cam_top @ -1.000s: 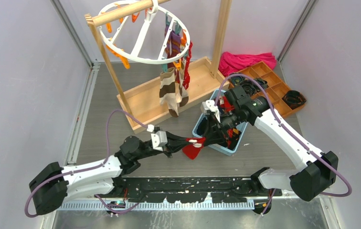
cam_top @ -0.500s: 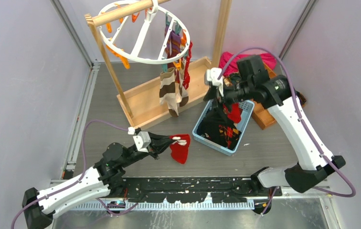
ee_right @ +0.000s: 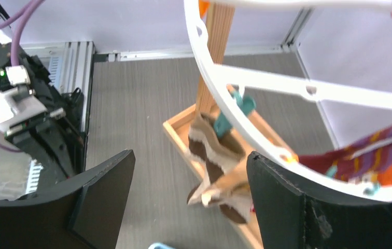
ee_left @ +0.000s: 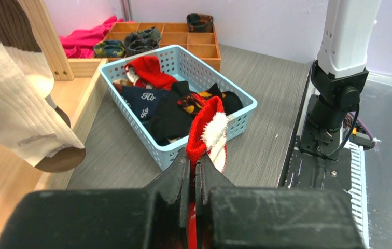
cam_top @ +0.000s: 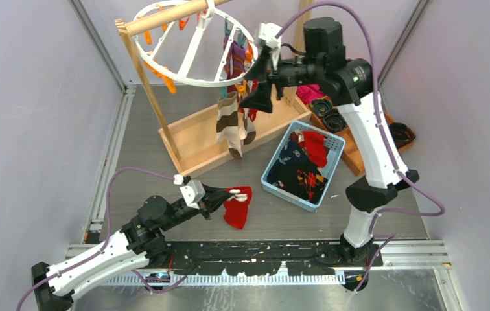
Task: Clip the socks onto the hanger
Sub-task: Adjust the hanger on the clothesline.
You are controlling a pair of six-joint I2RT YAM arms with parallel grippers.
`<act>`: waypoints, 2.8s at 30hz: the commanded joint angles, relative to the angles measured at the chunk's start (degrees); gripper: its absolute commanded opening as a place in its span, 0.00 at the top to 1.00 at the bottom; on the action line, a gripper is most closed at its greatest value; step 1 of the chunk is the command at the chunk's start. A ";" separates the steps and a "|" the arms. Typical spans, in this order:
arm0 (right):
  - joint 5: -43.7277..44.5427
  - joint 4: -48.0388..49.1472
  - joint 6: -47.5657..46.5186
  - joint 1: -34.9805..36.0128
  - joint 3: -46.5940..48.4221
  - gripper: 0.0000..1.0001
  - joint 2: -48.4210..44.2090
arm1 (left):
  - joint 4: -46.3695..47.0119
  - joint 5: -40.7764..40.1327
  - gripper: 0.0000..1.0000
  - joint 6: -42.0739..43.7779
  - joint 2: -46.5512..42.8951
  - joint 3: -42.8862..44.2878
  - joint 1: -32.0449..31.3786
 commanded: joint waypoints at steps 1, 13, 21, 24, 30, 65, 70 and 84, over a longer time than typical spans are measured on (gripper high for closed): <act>10.05 -1.80 -0.82 5.97 11.91 0.16 4.32 | -1.78 -1.35 1.00 0.68 -0.97 2.07 0.30; 26.72 -4.11 -12.32 15.71 18.72 0.20 10.22 | -3.32 -3.41 1.00 1.31 -3.05 1.81 0.30; 38.03 -1.17 -15.29 19.01 17.98 0.27 12.04 | -4.00 -3.47 1.00 1.13 -3.71 1.73 0.30; 40.43 -0.33 -16.21 19.16 17.15 0.36 12.15 | -4.11 -3.66 1.00 1.22 -4.23 1.56 0.35; 44.70 1.11 -17.20 19.12 16.71 0.56 12.09 | -4.29 -3.73 1.00 1.22 -4.31 1.46 0.30; 50.34 2.96 -16.34 8.54 9.69 0.65 2.81 | -4.82 -2.95 1.00 1.13 -5.64 1.48 0.30; 49.63 2.33 -16.25 6.92 8.41 0.61 1.00 | -4.49 -2.79 1.00 1.00 -5.56 1.46 0.30; 46.91 4.00 -14.67 -0.87 4.62 0.51 -2.87 | -4.03 -2.07 1.00 0.67 -5.53 1.89 0.30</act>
